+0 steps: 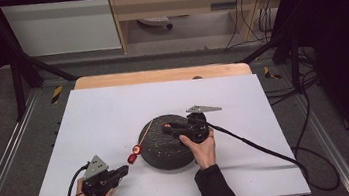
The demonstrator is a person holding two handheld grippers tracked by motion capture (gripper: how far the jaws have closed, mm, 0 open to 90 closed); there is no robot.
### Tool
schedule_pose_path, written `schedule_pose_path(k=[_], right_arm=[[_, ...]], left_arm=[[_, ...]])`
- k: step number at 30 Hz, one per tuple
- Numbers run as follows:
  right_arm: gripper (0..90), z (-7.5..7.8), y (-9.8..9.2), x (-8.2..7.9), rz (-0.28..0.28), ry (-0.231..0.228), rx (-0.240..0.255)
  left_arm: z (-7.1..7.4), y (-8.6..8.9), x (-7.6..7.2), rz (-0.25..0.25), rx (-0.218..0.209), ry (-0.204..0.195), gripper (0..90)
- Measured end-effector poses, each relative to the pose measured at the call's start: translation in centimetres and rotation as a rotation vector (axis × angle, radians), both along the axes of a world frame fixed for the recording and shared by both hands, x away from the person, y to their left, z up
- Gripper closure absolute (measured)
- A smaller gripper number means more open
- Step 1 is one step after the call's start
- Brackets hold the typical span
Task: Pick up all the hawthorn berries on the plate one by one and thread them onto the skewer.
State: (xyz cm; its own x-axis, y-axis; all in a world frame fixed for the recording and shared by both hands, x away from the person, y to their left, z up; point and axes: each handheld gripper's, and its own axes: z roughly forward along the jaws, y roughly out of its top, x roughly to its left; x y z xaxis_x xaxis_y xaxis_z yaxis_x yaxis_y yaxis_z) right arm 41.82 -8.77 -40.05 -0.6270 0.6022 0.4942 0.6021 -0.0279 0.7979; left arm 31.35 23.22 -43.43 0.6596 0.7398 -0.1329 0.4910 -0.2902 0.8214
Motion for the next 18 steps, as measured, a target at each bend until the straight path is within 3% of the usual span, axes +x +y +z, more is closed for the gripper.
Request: schedule_pose_path(k=[8,18], right_arm=[[61.0,-0.59,-0.09,-0.43,-0.077,-0.027,0.139],[61.1,-0.70,0.22,-0.50,-0.142,-0.067,0.257]], left_arm=[[0.02,-0.15,-0.18,0.002,-0.021,-0.006,88.2],[-0.01,-0.53,-0.43,-0.004,-0.042,-0.008,88.2]])
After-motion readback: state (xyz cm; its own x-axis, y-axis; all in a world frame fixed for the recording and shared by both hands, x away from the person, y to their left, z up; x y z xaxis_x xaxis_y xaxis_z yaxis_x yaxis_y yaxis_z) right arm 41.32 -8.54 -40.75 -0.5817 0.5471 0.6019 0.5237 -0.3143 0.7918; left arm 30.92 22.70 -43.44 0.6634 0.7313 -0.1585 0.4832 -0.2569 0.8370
